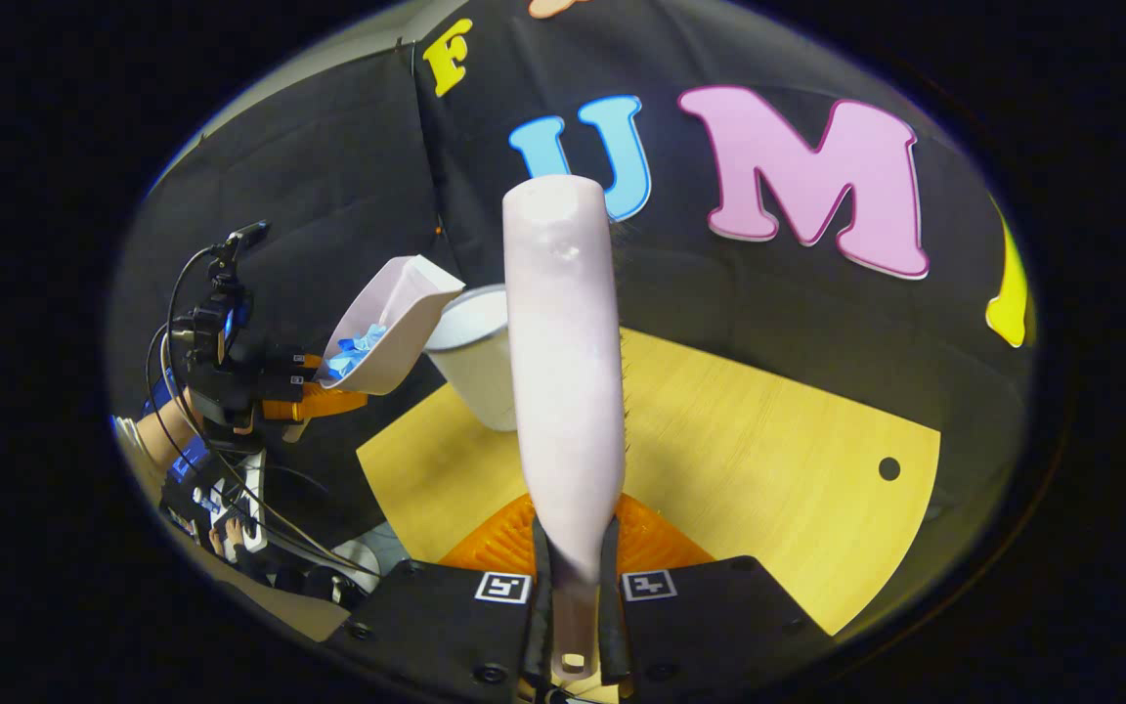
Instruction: Pick up the small broom and dustpan from the desktop, sweep the trash into the dustpan with the broom, and then empty the trash into the garbage bin.
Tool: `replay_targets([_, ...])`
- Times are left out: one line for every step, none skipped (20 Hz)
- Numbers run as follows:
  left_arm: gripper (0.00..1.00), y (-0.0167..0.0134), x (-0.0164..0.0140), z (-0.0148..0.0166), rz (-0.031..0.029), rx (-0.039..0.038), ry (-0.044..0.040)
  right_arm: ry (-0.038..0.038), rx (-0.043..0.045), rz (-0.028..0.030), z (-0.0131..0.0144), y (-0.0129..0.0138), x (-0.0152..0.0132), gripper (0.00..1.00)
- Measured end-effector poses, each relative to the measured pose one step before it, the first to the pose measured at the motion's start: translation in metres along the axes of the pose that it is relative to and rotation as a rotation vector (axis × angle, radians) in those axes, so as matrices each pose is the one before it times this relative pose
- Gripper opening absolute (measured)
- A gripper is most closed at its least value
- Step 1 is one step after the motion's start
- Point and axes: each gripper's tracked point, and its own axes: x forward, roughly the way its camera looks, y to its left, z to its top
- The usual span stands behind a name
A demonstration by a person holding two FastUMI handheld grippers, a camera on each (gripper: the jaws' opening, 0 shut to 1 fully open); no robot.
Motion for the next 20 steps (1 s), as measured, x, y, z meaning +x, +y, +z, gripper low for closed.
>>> replay_targets([0.27, 0.00194, 0.00269, 0.00184, 0.02329, 0.00557, -0.01258, -0.01653, 0.0075, -0.00545, -0.00463, -0.00333, -0.00297, 0.19])
replay_targets([0.28, 0.0061, 0.00348, 0.00093, 0.02968, 0.00777, -0.00365, -0.01044, -0.00259, -0.00675, -0.00391, -0.00443, -0.00296, 0.2])
replay_targets([0.28, 0.00502, -0.00089, 0.00205, 0.0407, 0.01036, -0.00249, -0.01268, -0.00859, -0.01588, -0.00861, -0.00346, -0.00818, 0.19])
replay_targets([0.28, 0.0052, 0.00511, 0.00268, 0.03293, 0.02061, 0.00294, -0.00206, -0.0036, -0.00761, -0.00871, 0.00112, -0.00099, 0.19])
replay_targets([0.28, 0.01191, 0.0101, 0.00293, 0.05102, 0.04652, 0.01394, -0.00066, 0.00509, -0.00124, -0.00739, 0.00031, 0.00084, 0.19])
replay_targets([0.28, 0.01021, 0.00152, -0.00241, 0.05232, 0.05279, 0.01688, -0.00147, 0.00644, -0.00674, -0.0076, -0.00205, -0.00258, 0.2])
replay_targets([0.28, 0.00631, 0.00442, -0.00453, 0.04294, 0.04759, 0.02451, 0.00105, 0.00518, -0.00496, -0.00587, -0.00407, -0.00954, 0.2])
replay_targets([0.29, 0.00072, 0.00089, -0.00568, 0.02424, 0.0409, 0.02168, 0.00808, 0.00693, -0.00572, -0.007, -0.00655, -0.00745, 0.19])
replay_targets([0.28, -0.00183, 0.00193, -0.0006, 0.01892, 0.02838, 0.02229, 0.00431, 0.00306, -0.01115, -0.00752, -0.00802, -0.00134, 0.2])
replay_targets([0.28, 0.00076, -0.00129, 0.00077, 0.01337, 0.03117, 0.02125, 0.00904, 0.00419, -0.00965, -0.00629, -0.0098, 0.00002, 0.19])
replay_targets([0.28, -0.00034, -0.00176, 0.00192, 0.01549, 0.0314, 0.01988, 0.00868, 0.00713, -0.00775, -0.00552, -0.00748, 0.00639, 0.2])
replay_targets([0.28, 0.00266, -0.00337, 0.00151, 0.01501, 0.03706, 0.01768, 0.00591, 0.00372, -0.00677, -0.00392, -0.0083, 0.00429, 0.19])
replay_targets([0.28, -0.00046, -0.00217, 0.00072, 0.01396, 0.03693, 0.02246, 0.00435, 0.00159, -0.00688, 0.00086, -0.00241, 0.00109, 0.2])
replay_targets([0.28, 0.0009, -0.00087, -0.00103, 0.01687, 0.04144, 0.02055, -0.00026, 0.00361, -0.00627, -0.0007, -0.00647, -0.00135, 0.2])
replay_targets([0.28, 0.003, 0.00191, -0.00249, 0.01865, 0.04739, 0.02219, -0.00034, 0.00658, -0.00344, 0.00347, -0.00002, -0.0023, 0.19])
replay_targets([0.28, 0.00678, 0.00334, -0.0035, 0.02689, 0.0542, 0.02325, -0.00044, 0.00289, -0.00007, 0.00211, -0.00063, -0.00213, 0.19])
replay_targets([0.28, 0.00917, 0.00128, -0.00148, 0.03743, 0.05293, 0.01406, 0.00278, -0.00203, -0.00456, 0.00103, 0.00217, -0.00066, 0.19])
replay_targets([0.28, 0.00757, 0.00057, -0.00355, 0.02972, 0.04739, 0.01878, 0.0033, -0.00389, -0.00892, 0.00049, 0.0019, 0.00143, 0.2])
replay_targets([0.28, 0.00848, -0.00125, -0.00351, 0.02651, 0.04498, 0.01789, 0.00617, 0.00248, -0.0016, -0.00187, 0.00141, 0.00166, 0.19])
replay_targets([0.28, 0.00811, -0.00063, -0.00319, 0.02155, 0.04353, 0.01109, 0.00584, 0.00617, 0.00073, -0.00124, 0.00276, -0.0006, 0.2])
